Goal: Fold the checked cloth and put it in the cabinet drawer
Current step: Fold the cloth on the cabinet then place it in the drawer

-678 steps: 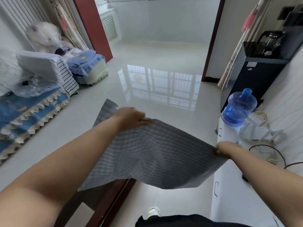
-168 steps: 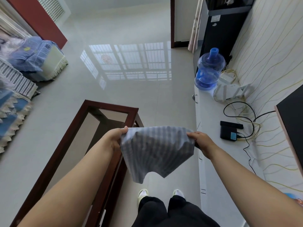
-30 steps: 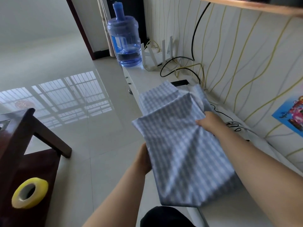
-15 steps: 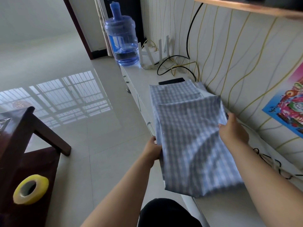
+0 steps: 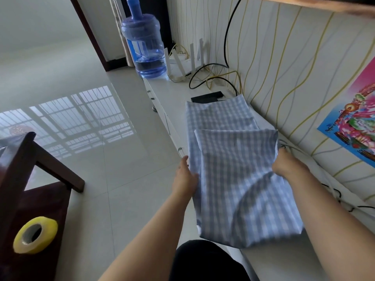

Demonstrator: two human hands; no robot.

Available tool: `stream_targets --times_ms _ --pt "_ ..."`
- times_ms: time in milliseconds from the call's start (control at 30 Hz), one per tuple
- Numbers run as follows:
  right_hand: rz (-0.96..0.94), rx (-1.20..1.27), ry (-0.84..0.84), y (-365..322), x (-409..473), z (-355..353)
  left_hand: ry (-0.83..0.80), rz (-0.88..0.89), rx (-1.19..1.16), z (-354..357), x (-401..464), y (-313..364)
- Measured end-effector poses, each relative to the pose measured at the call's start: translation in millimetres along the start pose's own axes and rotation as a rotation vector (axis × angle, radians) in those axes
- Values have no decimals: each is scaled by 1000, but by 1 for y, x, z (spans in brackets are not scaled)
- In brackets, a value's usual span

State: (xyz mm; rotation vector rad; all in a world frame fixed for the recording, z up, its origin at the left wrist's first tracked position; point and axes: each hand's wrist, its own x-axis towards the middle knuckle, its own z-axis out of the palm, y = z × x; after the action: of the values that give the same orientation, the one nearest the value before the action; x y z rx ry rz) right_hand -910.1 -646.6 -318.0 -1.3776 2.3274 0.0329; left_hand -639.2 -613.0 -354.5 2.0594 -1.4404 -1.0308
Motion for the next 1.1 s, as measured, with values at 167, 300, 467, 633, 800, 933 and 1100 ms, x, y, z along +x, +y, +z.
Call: stream_targets --times_ms 167,300,467,633,800,933,1100 --pt "-20 -74 316 6 -1 2 -33 109 -200 -1 -3 22" --pt "-167 43 507 18 3 16 -330 84 -492 -5 2 33" --pt "-547 408 861 16 5 12 -353 137 -694 -12 12 30" --pt "-545 963 592 -18 -6 -52 -293 258 -1067 -42 22 53" --pt "-311 897 -75 -43 47 -89 80 -22 -923 -57 91 81" --pt "-108 192 -406 -28 61 -37 -146 -331 -529 -50 101 50" --pt "-124 86 -9 -29 46 9 -218 -381 -572 -36 78 31"
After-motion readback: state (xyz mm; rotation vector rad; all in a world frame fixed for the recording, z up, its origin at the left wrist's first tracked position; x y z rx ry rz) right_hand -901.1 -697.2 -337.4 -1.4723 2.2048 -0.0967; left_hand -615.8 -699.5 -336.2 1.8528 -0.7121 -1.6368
